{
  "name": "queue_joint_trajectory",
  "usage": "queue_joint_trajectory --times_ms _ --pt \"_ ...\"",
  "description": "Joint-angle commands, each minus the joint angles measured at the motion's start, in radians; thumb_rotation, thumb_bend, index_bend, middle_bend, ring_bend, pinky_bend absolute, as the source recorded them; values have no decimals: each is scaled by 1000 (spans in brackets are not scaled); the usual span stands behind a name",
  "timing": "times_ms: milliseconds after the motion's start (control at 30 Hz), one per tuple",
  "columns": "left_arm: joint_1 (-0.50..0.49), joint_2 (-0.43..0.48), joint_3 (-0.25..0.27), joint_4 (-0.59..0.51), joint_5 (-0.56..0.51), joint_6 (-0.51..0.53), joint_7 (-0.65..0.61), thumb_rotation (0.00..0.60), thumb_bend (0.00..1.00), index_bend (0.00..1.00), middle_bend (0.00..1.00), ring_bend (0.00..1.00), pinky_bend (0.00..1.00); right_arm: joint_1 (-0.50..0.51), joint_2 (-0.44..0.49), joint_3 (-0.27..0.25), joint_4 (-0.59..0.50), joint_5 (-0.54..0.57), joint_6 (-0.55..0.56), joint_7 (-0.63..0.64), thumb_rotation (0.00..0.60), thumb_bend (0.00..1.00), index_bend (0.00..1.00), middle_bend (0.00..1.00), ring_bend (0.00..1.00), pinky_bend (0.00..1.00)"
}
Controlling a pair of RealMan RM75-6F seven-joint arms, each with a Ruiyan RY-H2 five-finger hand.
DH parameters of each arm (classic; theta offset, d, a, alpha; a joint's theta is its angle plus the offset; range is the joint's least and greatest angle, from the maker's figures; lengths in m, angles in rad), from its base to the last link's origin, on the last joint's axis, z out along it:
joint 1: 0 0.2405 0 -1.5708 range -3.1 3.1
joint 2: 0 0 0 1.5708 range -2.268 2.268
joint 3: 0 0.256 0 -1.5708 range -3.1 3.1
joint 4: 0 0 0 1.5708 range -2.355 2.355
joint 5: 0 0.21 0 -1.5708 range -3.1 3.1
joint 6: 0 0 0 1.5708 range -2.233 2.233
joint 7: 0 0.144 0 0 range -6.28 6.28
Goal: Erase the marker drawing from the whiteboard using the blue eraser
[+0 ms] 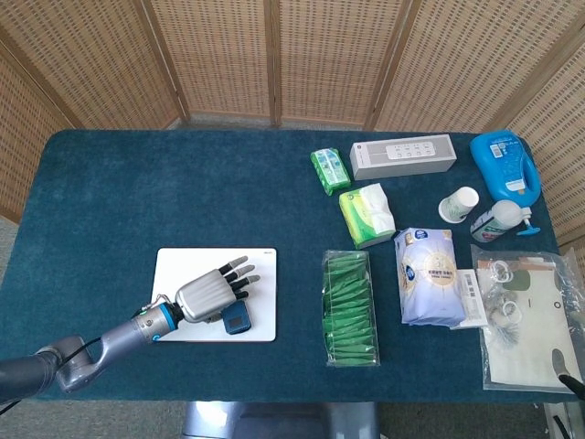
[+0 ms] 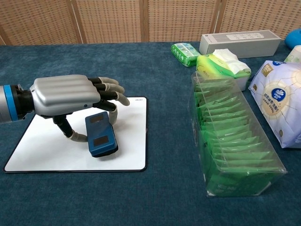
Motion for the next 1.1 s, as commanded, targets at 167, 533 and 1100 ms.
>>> queue_joint_trajectory --times_ms 167,533,1100 --pt "4 -5 -10 36 -33 -22 6 600 294 726 164 0 0 3 -3 -1 4 0 -7 2 600 324 250 209 37 108" --pt "23 14 -15 79 -78 -35 11 600 293 728 171 0 0 3 -8 -4 10 0 -11 7 600 323 249 209 37 108" --pt "64 84 43 16 -43 -3 19 600 294 729 171 0 0 7 -11 -1 21 -1 -17 18 600 324 248 209 37 108"
